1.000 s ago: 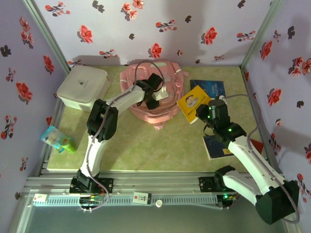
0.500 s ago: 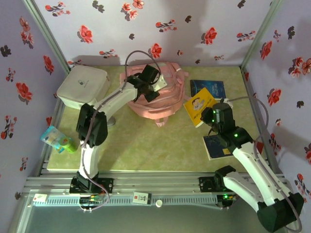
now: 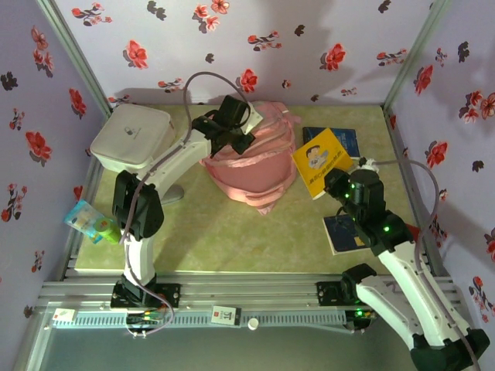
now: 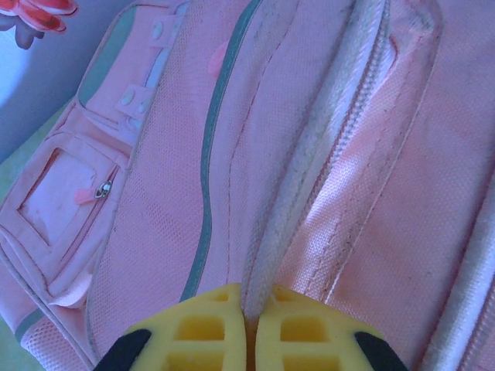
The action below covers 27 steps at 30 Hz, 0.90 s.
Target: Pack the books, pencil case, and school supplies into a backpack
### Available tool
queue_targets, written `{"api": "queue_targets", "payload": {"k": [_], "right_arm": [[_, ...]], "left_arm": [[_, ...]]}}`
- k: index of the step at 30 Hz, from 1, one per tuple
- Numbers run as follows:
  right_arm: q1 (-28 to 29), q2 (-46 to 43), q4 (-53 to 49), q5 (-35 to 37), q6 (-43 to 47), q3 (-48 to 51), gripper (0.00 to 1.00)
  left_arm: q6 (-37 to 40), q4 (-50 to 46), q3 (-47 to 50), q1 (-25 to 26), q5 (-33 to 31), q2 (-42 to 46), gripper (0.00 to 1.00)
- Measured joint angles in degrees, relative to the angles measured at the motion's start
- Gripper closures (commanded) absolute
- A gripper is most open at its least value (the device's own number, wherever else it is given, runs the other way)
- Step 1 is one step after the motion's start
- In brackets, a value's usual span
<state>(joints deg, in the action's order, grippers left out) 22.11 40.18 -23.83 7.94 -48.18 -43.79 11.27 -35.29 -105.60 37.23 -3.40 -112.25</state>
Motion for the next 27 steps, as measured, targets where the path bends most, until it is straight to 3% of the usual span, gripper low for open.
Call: {"api": "queue_targets", "payload": {"k": [8, 15, 27], "right_arm": [[0.33, 5.88, 11.85, -8.35, -8.98, 7.19, 0.84], [4.31, 15.15, 23.45, -11.52, -15.47, 9.40, 0.85], [11.76, 38.12, 43.17, -4.81, -19.47, 1.90, 0.86]], "left_arm": [[-5.38, 0.09, -2.03, 0.00, 0.50, 1.05, 1.00], [-8.48, -0.42, -2.64, 0.00, 1.31, 5.38, 1.00], [-13.22, -1.55, -2.99, 0.00, 2.58, 7.02, 1.00]]}}
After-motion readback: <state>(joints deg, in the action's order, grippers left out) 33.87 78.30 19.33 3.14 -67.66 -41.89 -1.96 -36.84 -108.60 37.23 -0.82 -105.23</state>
